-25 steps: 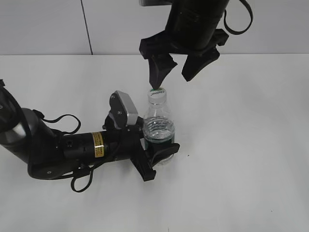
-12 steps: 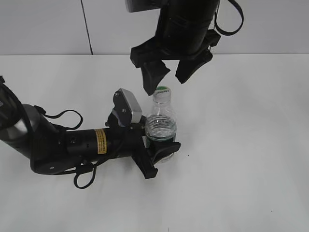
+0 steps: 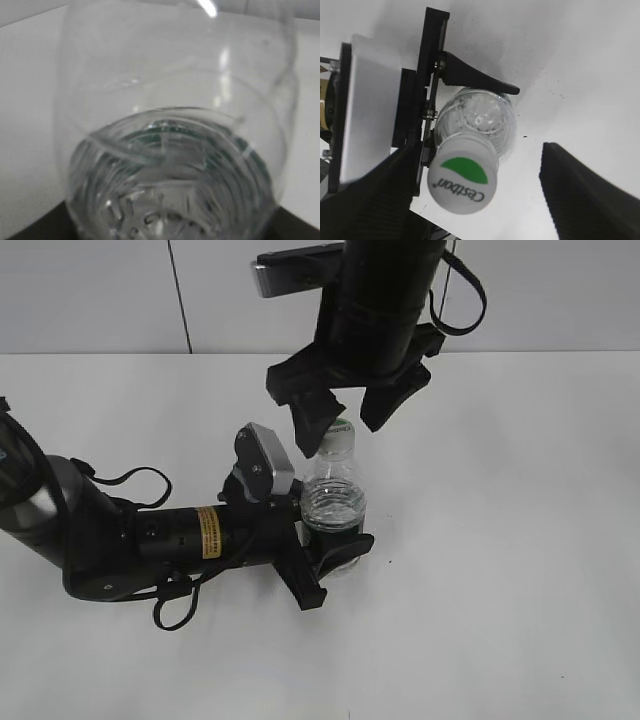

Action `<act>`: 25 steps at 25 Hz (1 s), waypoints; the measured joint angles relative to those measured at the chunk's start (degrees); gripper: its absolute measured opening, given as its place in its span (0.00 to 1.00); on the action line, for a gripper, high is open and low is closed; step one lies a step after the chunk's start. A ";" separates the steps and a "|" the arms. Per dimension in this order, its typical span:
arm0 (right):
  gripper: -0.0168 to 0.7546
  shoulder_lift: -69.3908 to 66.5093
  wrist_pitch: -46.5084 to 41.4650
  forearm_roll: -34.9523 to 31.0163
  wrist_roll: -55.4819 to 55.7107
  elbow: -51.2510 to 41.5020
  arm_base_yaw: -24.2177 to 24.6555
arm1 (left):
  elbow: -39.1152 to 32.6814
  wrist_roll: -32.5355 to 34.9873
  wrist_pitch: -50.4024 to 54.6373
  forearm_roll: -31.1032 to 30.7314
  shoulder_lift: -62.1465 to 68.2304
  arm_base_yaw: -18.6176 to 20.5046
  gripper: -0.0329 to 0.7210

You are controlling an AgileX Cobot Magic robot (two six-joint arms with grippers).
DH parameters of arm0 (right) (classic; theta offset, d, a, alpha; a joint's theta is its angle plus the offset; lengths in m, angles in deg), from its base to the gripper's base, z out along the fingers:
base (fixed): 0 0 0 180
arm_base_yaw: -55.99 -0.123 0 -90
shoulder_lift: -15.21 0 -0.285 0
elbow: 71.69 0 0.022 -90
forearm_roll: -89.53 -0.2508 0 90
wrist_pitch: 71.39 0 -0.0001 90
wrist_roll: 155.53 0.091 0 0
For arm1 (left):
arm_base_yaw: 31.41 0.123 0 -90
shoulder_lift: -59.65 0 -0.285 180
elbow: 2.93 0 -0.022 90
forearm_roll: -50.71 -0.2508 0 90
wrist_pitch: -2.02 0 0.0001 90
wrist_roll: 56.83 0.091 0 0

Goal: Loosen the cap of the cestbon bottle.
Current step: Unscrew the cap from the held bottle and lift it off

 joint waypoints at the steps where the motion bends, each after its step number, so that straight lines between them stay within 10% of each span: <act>1: 0.78 -0.02 0.00 0.05 0.00 0.00 -0.05 | 0.00 0.00 0.00 0.00 0.00 0.00 0.58; 14: 0.41 -0.02 0.00 -0.34 0.00 0.00 -0.32 | 0.02 0.05 0.06 0.00 0.00 0.00 0.58; 25: 0.41 -0.02 0.00 -0.63 -14.11 0.00 -0.32 | 0.06 0.05 0.11 0.00 0.00 0.00 0.58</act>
